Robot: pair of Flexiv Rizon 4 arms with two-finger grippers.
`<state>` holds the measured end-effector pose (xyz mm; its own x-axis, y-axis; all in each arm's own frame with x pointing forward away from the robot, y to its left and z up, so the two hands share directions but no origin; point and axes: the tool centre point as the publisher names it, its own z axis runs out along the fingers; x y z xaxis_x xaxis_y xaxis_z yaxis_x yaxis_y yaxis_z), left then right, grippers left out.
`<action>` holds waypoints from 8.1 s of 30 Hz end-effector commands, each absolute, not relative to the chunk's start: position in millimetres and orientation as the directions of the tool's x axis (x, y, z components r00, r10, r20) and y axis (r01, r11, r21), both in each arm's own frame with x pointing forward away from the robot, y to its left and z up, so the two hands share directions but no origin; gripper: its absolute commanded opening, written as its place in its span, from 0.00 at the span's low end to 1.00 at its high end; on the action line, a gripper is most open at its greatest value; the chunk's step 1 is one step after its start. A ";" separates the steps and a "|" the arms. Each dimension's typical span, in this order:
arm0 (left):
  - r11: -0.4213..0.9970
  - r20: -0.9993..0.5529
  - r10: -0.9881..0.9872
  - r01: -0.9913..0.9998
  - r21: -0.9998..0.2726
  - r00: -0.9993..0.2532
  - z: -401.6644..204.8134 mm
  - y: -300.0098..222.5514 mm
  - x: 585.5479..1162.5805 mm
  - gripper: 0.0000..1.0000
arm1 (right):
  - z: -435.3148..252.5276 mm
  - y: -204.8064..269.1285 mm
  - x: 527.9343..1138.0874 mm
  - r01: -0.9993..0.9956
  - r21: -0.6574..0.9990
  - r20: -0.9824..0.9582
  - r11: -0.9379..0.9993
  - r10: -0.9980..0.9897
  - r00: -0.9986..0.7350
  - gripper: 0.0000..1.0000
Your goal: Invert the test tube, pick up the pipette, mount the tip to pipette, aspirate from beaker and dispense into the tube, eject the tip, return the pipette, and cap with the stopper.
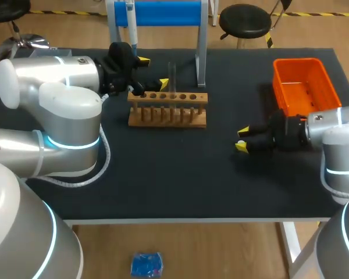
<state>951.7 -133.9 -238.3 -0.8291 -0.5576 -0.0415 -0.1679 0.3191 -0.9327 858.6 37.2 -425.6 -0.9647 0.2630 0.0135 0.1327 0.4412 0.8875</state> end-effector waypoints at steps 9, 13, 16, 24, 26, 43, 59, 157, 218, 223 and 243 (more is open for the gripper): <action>0.321 -0.040 -0.554 -0.169 -0.932 -0.831 -237.9 -133.4 952.7 1.00 | -428.9 40.3 858.4 0.134 0.886 0.013 0.443 0.265 -0.964 0.45; 0.321 -0.040 -0.554 -0.169 -0.932 -0.831 -237.9 -133.4 952.7 1.00 | -430.4 40.4 858.2 0.135 0.885 0.014 0.446 0.266 -0.964 0.45; 0.321 -0.040 -0.554 -0.169 -0.932 -0.831 -237.9 -133.4 952.7 1.00 | -431.2 40.0 858.4 0.137 0.884 0.015 0.446 0.268 -0.963 0.46; 0.321 -0.040 -0.554 -0.169 -0.932 -0.831 -237.9 -133.4 952.7 1.00 | -432.6 39.5 859.7 0.141 0.885 0.019 0.444 0.268 -0.963 0.00; 0.321 -0.040 -0.554 -0.169 -0.932 -0.831 -237.9 -133.4 952.7 1.00 | -432.9 39.5 859.6 0.140 0.885 0.019 0.444 0.266 -0.964 0.00; 0.321 -0.040 -0.554 -0.169 -0.932 -0.831 -237.9 -133.4 952.7 1.00 | -435.8 41.0 850.0 0.123 0.883 0.005 0.453 0.252 -0.968 0.00; 0.321 -0.040 -0.554 -0.169 -0.932 -0.831 -237.9 -133.4 952.7 1.00 | -434.6 40.4 849.3 0.121 0.882 0.001 0.456 0.256 -0.967 0.00; 0.321 -0.040 -0.554 -0.169 -0.932 -0.831 -237.9 -133.4 952.7 1.00 | -216.6 245.7 1006.1 -0.012 0.829 -0.139 0.559 0.186 -0.973 0.00; 0.321 -0.040 -0.554 -0.169 -0.932 -0.831 -237.9 -133.4 952.7 1.00 | -241.8 246.1 1004.1 0.052 0.832 -0.075 0.553 0.205 -0.976 0.00; 0.321 -0.040 -0.554 -0.169 -0.932 -0.831 -237.9 -133.4 952.7 1.00 | -246.1 245.3 1003.8 0.063 0.837 -0.062 0.544 0.209 -0.976 0.00; 0.321 -0.040 -0.554 -0.169 -0.932 -0.831 -237.9 -133.4 952.7 1.00 | -235.3 242.6 1001.6 0.047 0.858 -0.071 0.511 0.209 -0.975 0.00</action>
